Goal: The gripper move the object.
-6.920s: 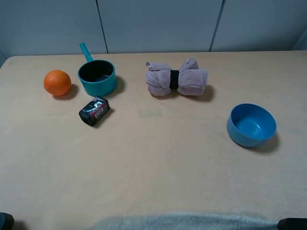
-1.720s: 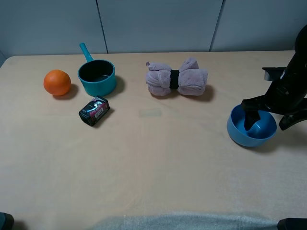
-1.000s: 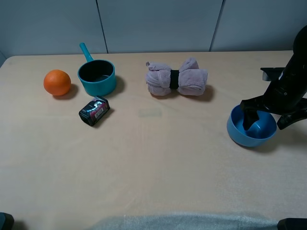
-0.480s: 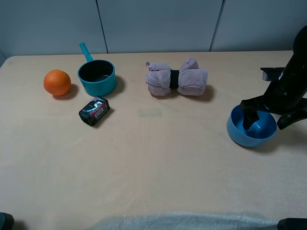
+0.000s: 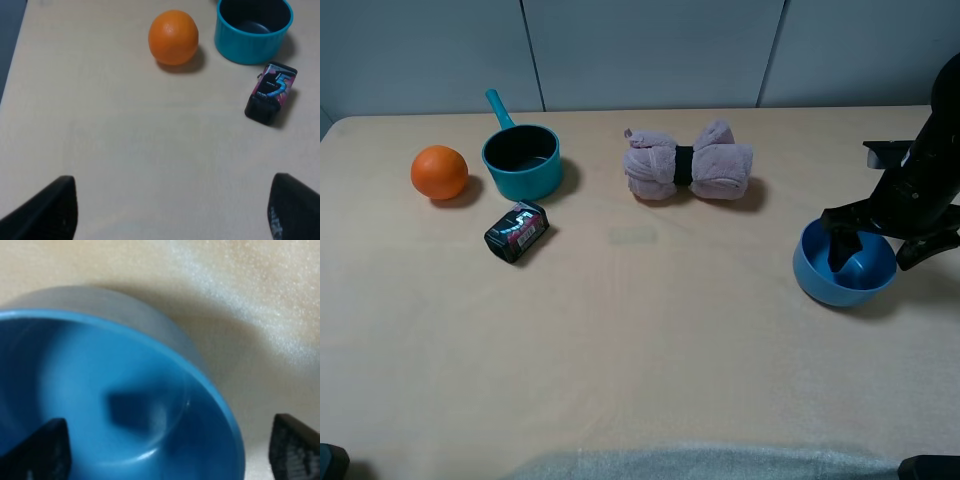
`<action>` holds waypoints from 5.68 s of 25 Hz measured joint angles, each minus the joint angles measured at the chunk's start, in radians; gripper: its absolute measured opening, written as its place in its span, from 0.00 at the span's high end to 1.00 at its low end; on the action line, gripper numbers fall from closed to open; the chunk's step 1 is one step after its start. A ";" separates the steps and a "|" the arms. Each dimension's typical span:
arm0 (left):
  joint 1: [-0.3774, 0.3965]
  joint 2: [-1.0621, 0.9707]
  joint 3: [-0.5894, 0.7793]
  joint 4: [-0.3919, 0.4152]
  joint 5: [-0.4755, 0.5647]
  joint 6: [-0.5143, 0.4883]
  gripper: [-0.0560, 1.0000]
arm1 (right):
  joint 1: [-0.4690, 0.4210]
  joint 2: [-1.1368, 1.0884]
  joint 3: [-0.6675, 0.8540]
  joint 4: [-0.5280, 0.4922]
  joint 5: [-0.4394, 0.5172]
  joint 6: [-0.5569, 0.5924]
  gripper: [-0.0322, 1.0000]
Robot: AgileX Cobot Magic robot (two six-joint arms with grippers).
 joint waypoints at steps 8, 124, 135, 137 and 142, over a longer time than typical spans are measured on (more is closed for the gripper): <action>0.000 0.000 0.000 0.000 0.000 0.000 0.16 | 0.000 0.000 0.000 0.000 0.019 -0.001 0.63; 0.000 0.000 0.000 0.000 -0.002 0.000 0.16 | 0.873 0.453 -0.936 0.050 0.437 -0.008 0.99; 0.000 0.000 0.000 0.000 -0.002 0.000 0.16 | 0.873 0.513 -0.995 0.050 0.421 -0.022 0.99; 0.000 0.000 0.000 0.000 -0.002 0.000 0.16 | 0.873 0.513 -0.999 0.050 0.421 -0.025 0.99; 0.000 0.000 0.000 0.000 -0.003 0.000 0.16 | 0.873 0.527 -1.001 0.050 0.421 -0.026 0.99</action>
